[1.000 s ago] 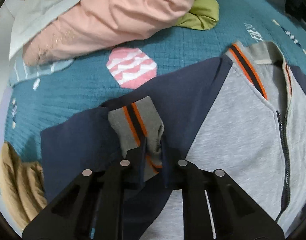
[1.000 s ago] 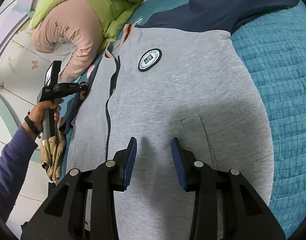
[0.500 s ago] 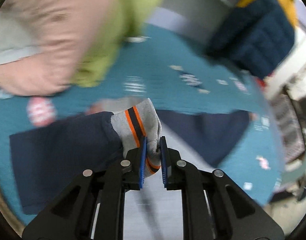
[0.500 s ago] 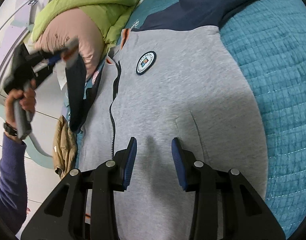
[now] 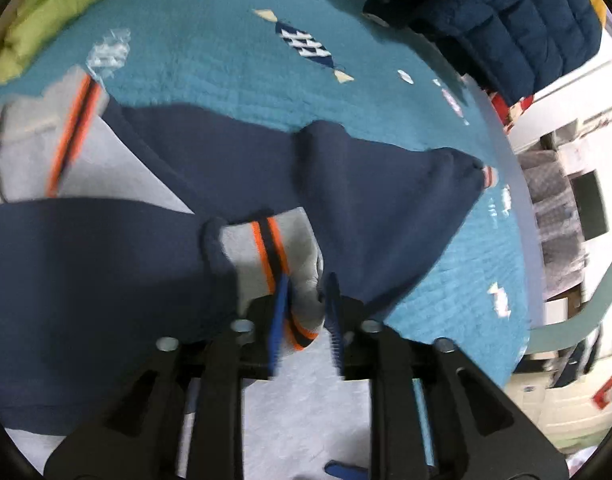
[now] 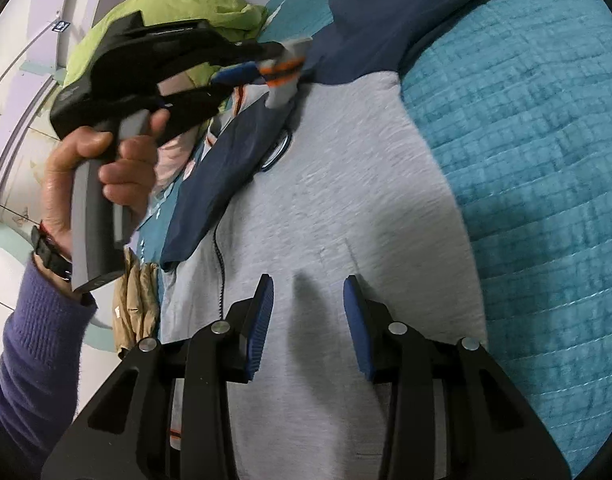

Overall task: Fold large clothes
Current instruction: 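Grasp the other navy sleeve cuff with the right tool and lift it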

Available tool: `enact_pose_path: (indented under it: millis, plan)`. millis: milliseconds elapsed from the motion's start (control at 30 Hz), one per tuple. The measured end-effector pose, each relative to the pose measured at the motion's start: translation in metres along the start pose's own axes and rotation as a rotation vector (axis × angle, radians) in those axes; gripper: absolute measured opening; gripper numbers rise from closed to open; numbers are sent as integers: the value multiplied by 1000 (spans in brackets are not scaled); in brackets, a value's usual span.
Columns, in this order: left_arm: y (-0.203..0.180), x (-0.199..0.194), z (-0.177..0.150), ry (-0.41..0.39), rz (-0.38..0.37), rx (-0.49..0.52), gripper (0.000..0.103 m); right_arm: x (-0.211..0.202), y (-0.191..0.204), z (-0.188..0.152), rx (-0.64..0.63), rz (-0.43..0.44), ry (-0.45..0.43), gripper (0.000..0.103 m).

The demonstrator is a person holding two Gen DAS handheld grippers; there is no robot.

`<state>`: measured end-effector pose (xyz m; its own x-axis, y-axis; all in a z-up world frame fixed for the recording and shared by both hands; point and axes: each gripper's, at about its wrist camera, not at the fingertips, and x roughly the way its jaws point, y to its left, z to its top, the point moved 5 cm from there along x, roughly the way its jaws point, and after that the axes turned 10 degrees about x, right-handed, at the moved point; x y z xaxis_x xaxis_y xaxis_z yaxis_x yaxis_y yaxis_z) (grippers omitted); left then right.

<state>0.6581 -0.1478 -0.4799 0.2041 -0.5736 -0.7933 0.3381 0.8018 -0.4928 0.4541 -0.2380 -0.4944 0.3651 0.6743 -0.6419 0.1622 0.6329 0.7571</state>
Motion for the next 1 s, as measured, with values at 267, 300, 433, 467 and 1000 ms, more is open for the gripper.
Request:
enact_pose_path:
  millis: [267,300,433,467,1000]
  plan:
    - [7,-56,-3,-211,241,201,67,-17,-11,15,29,-18,-68,38]
    - [15,-52,-10,-180,263,219,67,-21,-12,18,27,-25,-86,38]
    - [50,-18,-41,-39,379,201,67,-55,-18,40,5,-98,-255,41]
    - [56,-10,-47,-9,392,206,67,-63,-22,46,13,-114,-298,41]
    - [62,15,-46,-7,390,241,72,-149,-143,291,405,-192,-675,50]
